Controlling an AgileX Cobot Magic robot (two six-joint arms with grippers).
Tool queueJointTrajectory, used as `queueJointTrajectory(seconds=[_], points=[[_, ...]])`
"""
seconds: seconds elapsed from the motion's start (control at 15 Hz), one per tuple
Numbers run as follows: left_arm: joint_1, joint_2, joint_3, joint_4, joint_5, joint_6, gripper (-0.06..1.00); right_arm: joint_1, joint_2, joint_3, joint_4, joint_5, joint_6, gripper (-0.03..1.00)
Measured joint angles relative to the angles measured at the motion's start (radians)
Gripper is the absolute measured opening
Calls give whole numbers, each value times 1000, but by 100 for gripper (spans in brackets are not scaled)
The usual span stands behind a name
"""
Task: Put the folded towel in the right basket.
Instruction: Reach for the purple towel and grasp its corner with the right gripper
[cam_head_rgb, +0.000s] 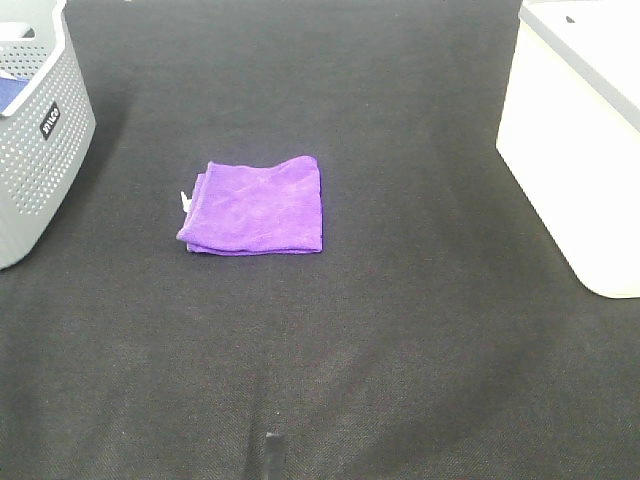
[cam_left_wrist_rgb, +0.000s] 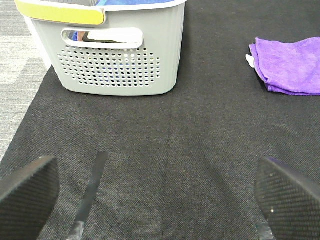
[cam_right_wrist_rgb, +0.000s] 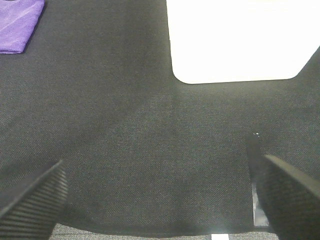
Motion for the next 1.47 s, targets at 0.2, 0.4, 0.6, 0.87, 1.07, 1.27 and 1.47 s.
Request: queueJointTrajectory(seconds=[0.2,0.4,0.6,0.87,1.07,1.27,1.47], points=[[0,0,0,0,0,0,99,0,0,0,0,0,0,97],[0,0,0,0,0,0,99,0,0,0,0,0,0,97],[0,0,0,0,0,0,99,0,0,0,0,0,0,97],[0,0,0,0,0,0,99,0,0,0,0,0,0,97],[0,0,0,0,0,0,99,0,0,0,0,0,0,97],[0,0,0,0,0,0,99,0,0,0,5,0,0,97],[0,0,0,0,0,0,99,0,0,0,5,0,0,97]])
